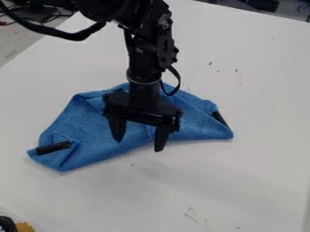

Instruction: Fold the cloth from the bottom to the top

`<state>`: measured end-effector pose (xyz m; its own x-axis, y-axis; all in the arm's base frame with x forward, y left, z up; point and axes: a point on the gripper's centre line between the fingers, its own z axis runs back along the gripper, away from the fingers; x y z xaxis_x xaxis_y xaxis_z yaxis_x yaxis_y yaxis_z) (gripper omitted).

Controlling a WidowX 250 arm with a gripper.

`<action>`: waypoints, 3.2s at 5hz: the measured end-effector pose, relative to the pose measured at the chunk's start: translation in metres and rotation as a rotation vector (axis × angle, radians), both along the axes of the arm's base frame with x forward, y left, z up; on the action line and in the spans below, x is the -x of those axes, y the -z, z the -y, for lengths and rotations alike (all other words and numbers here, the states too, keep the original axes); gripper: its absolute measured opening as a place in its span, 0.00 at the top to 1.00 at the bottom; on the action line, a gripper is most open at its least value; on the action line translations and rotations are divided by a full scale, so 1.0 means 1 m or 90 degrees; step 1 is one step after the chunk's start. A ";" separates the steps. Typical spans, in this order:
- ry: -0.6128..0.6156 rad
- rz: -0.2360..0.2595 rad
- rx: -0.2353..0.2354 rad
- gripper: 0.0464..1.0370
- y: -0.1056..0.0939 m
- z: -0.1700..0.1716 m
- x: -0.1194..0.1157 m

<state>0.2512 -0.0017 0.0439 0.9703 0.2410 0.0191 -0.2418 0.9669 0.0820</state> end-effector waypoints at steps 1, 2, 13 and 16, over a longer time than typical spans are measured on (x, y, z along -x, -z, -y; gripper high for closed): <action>0.001 -0.018 0.000 0.04 0.007 0.000 0.002; 0.016 -0.026 0.003 0.04 0.014 -0.009 -0.006; 0.058 -0.010 -0.015 0.37 0.018 -0.079 -0.073; 0.055 -0.009 0.001 0.99 0.027 -0.078 -0.073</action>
<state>0.3244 0.0764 0.0165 0.9876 0.1566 0.0044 -0.1564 0.9842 0.0835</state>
